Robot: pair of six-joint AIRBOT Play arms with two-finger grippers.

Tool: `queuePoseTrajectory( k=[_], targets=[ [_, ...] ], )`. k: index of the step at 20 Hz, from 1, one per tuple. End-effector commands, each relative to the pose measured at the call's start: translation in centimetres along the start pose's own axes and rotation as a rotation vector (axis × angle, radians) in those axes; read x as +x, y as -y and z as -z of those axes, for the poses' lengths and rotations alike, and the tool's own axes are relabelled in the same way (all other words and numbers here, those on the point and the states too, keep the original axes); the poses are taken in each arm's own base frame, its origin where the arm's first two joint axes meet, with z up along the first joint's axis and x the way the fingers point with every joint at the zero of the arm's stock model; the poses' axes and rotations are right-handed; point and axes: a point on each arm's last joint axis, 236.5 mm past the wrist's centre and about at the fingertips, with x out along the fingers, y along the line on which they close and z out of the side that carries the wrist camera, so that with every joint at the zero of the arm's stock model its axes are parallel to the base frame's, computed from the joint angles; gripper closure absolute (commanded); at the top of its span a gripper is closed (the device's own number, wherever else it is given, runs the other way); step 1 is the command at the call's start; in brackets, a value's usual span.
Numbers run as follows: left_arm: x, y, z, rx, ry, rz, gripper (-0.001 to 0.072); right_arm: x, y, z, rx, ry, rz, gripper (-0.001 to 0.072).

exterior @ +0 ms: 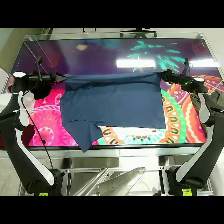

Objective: Fold the shirts.

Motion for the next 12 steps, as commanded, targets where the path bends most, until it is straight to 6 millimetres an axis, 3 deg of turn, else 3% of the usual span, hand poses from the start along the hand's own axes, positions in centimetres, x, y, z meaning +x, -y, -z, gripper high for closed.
queuePoseTrajectory(
  k=[1,3,6,7,8,9,12],
  targets=[
    [0.7,-2.2,3.1,-0.055,-0.135,-0.129,0.0707,-0.2,1.4,1.5,-0.041,-0.064,0.055,0.0703],
    [0.6,-3.0,4.2,-0.079,-0.181,-0.168,0.0707,-0.4,2.4,2.4,-0.033,-0.104,0.097,0.0703],
    [0.9,-3.3,4.1,-0.078,-0.177,-0.192,0.0706,-0.6,3.4,3.6,-0.050,-0.157,0.139,0.0702],
    [1.0,-3.3,4.0,-0.075,-0.175,-0.197,0.0705,-0.5,3.4,3.7,-0.053,-0.162,0.141,0.0639],
    [1.3,-3.1,4.1,-0.073,-0.180,-0.193,0.0656,-0.5,3.4,3.7,-0.052,-0.161,0.141,0.0497],
    [1.3,-3.0,4.1,-0.072,-0.180,-0.193,0.0428,-0.6,3.2,3.7,-0.040,-0.164,0.137,0.0478],
    [-0.8,-1.9,5.0,-0.111,-0.230,-0.195,0.0414,-3.3,3.2,3.0,-0.005,-0.192,0.203,0.0449]
  ],
)
